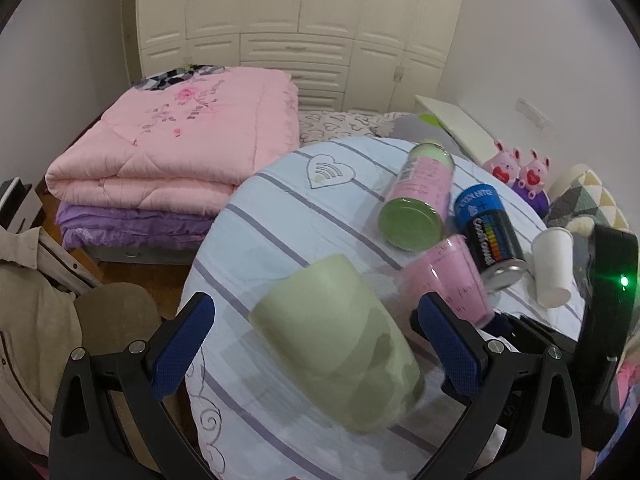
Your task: Flip cup upright
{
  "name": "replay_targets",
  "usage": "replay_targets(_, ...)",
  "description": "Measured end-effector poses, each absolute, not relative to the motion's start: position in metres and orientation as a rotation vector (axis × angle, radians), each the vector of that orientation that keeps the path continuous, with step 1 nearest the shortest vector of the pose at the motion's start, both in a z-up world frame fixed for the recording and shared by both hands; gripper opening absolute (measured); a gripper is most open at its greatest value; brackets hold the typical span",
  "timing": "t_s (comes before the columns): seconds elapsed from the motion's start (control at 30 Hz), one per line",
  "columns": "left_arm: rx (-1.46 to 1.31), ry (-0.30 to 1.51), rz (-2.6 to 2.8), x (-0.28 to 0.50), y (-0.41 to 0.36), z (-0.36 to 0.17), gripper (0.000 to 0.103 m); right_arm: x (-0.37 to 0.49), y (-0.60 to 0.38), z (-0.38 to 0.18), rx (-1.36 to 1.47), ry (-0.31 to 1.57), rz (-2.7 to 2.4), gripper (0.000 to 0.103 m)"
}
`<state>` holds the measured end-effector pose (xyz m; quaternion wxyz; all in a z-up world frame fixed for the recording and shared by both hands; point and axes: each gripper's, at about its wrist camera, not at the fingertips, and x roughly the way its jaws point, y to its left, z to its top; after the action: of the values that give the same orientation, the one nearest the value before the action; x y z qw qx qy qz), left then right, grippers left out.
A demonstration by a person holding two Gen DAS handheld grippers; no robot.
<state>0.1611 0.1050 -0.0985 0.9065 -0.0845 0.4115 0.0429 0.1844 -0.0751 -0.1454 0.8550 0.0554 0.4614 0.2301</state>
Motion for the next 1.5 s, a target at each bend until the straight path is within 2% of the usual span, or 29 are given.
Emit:
replay_targets(0.53, -0.077, 0.901, -0.006, 0.113, 0.047, -0.096, 0.103, 0.094, -0.123, -0.147, 0.230, 0.949, 0.241, 0.063)
replay_targets(0.6, -0.073, 0.915, -0.004, 0.109, 0.043, -0.096, 0.103, 0.092, -0.121, -0.150, 0.231, 0.962, 0.247, 0.082)
replay_targets(1.03, -0.117, 0.924, -0.081, 0.087, 0.006, -0.082, 0.103, 0.065, -0.153, -0.124, 0.202, 0.905, 0.222, 0.082)
replay_targets(1.5, -0.143, 1.008, -0.103, 0.105, -0.039, -0.100, 0.103, 0.071, -0.223, -0.107, 0.081, 0.849, 0.022, 0.083)
